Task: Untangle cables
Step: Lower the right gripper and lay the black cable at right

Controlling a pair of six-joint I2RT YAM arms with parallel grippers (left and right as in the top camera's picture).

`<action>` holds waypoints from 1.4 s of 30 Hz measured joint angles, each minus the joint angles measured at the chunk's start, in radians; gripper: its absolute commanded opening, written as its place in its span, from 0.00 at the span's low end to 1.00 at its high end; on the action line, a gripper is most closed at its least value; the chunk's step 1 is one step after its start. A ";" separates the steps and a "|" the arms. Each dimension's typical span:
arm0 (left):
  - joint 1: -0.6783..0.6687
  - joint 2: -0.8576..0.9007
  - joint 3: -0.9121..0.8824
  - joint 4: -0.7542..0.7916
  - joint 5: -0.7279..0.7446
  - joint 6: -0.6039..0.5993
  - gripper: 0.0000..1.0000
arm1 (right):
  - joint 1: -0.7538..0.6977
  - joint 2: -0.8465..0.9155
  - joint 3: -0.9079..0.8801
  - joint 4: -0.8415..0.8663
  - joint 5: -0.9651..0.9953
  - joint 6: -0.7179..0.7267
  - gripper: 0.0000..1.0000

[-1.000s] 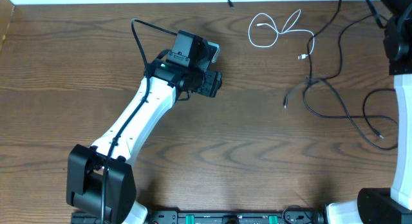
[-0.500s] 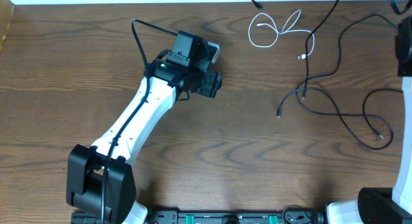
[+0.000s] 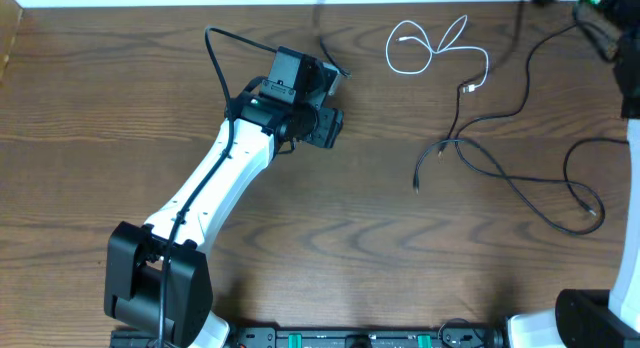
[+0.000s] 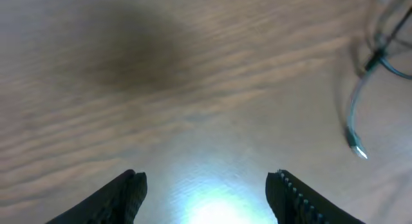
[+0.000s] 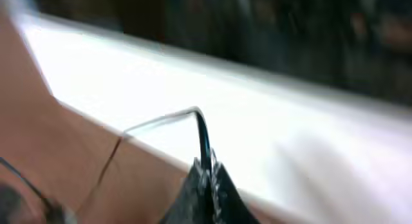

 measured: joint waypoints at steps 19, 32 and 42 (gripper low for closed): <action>0.000 0.000 0.000 -0.007 -0.059 -0.001 0.65 | -0.029 0.006 0.049 0.114 0.411 -0.103 0.01; 0.000 0.000 0.000 -0.015 -0.059 -0.001 0.65 | -0.391 0.001 0.055 -0.214 0.542 -0.045 0.01; 0.000 0.000 0.000 -0.030 -0.059 0.000 0.65 | -0.541 -0.003 0.016 -0.308 0.547 -0.008 0.01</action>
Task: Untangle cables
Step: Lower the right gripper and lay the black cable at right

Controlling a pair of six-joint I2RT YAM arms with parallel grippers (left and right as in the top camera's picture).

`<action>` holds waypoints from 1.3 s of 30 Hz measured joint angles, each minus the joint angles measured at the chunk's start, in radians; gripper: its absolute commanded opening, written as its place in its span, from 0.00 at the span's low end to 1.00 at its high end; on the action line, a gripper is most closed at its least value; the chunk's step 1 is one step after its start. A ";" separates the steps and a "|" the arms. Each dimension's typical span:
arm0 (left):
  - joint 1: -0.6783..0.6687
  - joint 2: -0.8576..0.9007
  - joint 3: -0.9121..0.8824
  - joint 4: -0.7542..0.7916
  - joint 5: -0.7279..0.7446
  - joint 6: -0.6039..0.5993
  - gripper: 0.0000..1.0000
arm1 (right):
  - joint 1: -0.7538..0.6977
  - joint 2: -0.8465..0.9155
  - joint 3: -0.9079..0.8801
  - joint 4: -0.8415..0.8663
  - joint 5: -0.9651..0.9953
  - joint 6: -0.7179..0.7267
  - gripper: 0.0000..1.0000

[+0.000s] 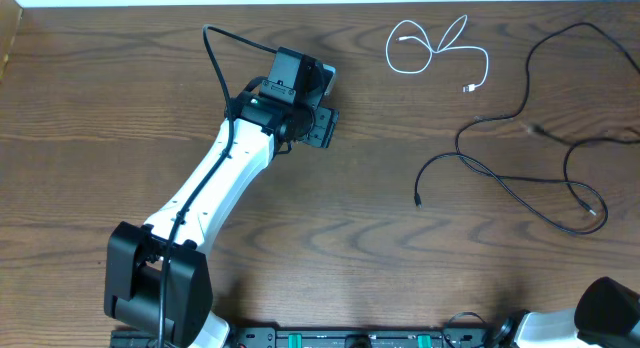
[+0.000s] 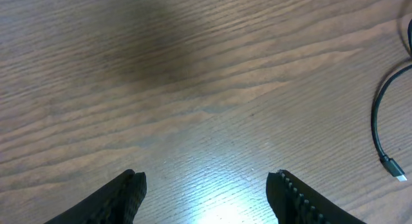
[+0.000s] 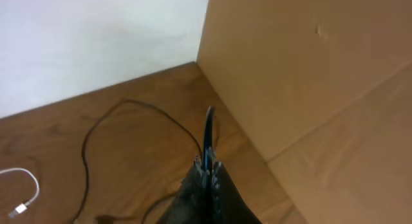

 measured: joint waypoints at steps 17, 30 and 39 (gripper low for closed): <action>0.000 0.000 0.000 -0.027 -0.002 0.000 0.65 | -0.001 -0.004 -0.635 0.276 -0.015 0.035 0.01; 0.000 0.000 0.000 -0.027 -0.003 0.000 0.66 | -0.001 -0.004 -0.921 0.461 -0.047 0.102 0.99; 0.000 0.000 0.000 -0.027 -0.003 0.000 0.72 | -0.001 -0.010 -0.903 0.465 -0.166 0.103 0.99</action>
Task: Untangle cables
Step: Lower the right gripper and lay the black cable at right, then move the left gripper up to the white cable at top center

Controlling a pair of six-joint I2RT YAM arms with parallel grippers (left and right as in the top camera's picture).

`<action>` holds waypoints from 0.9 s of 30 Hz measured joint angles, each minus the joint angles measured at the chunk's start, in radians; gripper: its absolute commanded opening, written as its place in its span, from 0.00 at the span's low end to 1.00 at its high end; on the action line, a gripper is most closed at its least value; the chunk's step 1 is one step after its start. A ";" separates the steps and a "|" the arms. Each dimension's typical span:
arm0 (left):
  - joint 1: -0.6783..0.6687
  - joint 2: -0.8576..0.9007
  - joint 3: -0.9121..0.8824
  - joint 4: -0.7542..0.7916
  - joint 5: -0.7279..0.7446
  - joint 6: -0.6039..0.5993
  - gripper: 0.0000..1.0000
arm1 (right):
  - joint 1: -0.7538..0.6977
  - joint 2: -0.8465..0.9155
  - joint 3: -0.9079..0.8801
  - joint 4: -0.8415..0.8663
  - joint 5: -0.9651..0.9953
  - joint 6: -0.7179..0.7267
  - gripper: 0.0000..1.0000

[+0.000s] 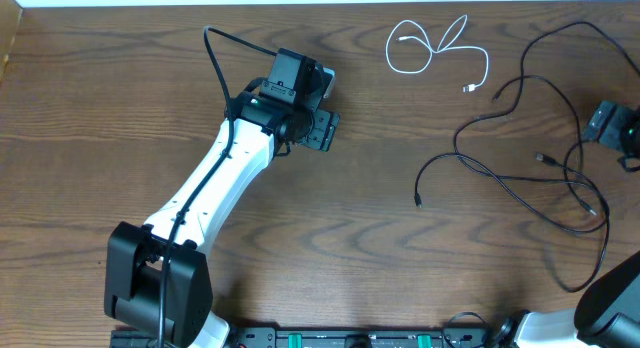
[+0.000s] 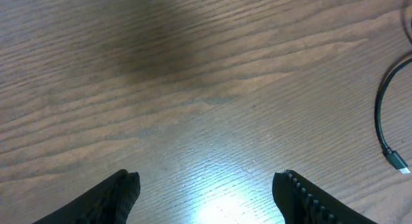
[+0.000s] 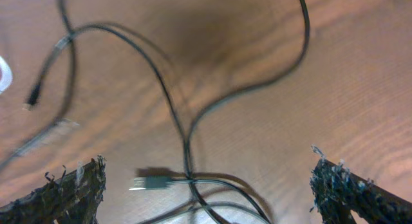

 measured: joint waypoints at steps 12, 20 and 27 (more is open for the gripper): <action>0.000 0.067 0.003 0.171 0.084 0.000 0.86 | 0.191 -0.113 0.143 -0.084 -0.147 -0.031 0.99; 0.000 0.180 0.009 0.438 0.161 -0.014 0.99 | 0.383 -0.128 0.143 -0.166 -0.156 -0.038 0.99; -0.002 0.201 0.028 0.742 0.162 -0.077 0.97 | 0.580 -0.144 0.143 -0.177 -0.140 -0.049 0.99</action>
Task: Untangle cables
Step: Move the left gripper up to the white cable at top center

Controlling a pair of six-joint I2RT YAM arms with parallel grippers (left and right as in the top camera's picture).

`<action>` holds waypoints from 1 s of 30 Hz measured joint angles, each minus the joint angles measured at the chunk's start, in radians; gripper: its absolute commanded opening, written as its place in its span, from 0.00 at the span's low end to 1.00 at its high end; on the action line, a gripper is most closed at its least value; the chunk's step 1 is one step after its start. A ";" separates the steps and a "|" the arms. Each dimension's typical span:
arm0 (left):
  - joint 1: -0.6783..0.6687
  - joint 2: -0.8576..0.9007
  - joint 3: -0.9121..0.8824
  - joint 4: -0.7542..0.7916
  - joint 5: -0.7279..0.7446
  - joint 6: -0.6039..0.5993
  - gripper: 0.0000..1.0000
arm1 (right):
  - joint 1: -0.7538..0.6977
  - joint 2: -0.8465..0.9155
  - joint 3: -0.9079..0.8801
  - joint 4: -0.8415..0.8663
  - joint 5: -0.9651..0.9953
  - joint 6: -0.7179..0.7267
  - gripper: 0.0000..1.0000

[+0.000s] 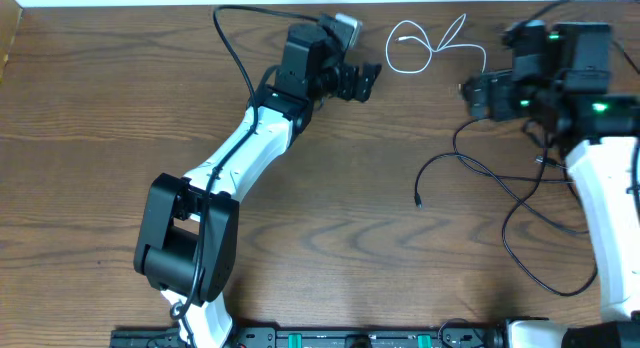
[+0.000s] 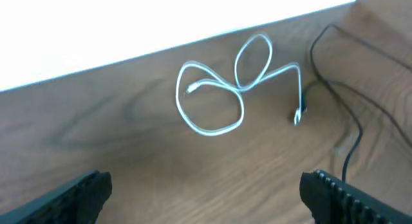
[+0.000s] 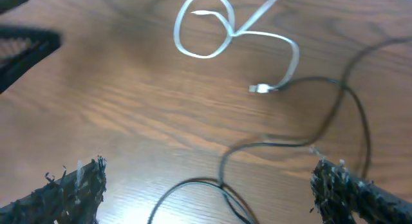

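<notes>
A white cable (image 1: 428,43) lies in loops at the table's far edge, its plug (image 3: 259,89) pointing at the black cables. The black cables (image 1: 490,173) sprawl in crossing loops over the right side, one plug end (image 1: 417,200) nearer the middle. My left gripper (image 1: 368,80) is open, just left of the white loops (image 2: 212,102), with nothing between its fingers (image 2: 77,195). My right gripper (image 1: 478,96) is open too, hovering by the white plug, and a black cable (image 3: 225,179) runs across the wood between its fingers (image 3: 360,192).
The wooden table (image 1: 330,238) ends at a white wall strip (image 2: 96,31) just behind the white cable. My left arm (image 1: 240,148) stretches diagonally from the near left. My right arm (image 1: 610,198) runs along the right edge above the black loops.
My left gripper went from bare wood left of centre up to the far edge beside the white cable. My right gripper went from the right edge over to the white plug. Both stay open.
First my right gripper was shut on a black cable, high at the far right corner. It still held that cable 2.2 s ago, with the black loops spread clear of the white plug. Then it was open over the dropped loops. Now both open grippers flank the white cable.
</notes>
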 measured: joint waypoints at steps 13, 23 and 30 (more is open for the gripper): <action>-0.035 0.586 0.769 -0.370 0.048 -0.058 0.97 | 0.119 -0.183 0.003 -0.151 0.071 -0.006 0.99; -0.068 0.694 0.911 -0.295 0.060 -0.124 0.97 | 0.153 -0.475 0.016 -0.130 0.079 -0.052 0.99; -0.104 0.764 0.911 -0.301 0.060 -0.146 0.98 | 0.153 -0.498 0.019 -0.133 0.082 -0.058 0.99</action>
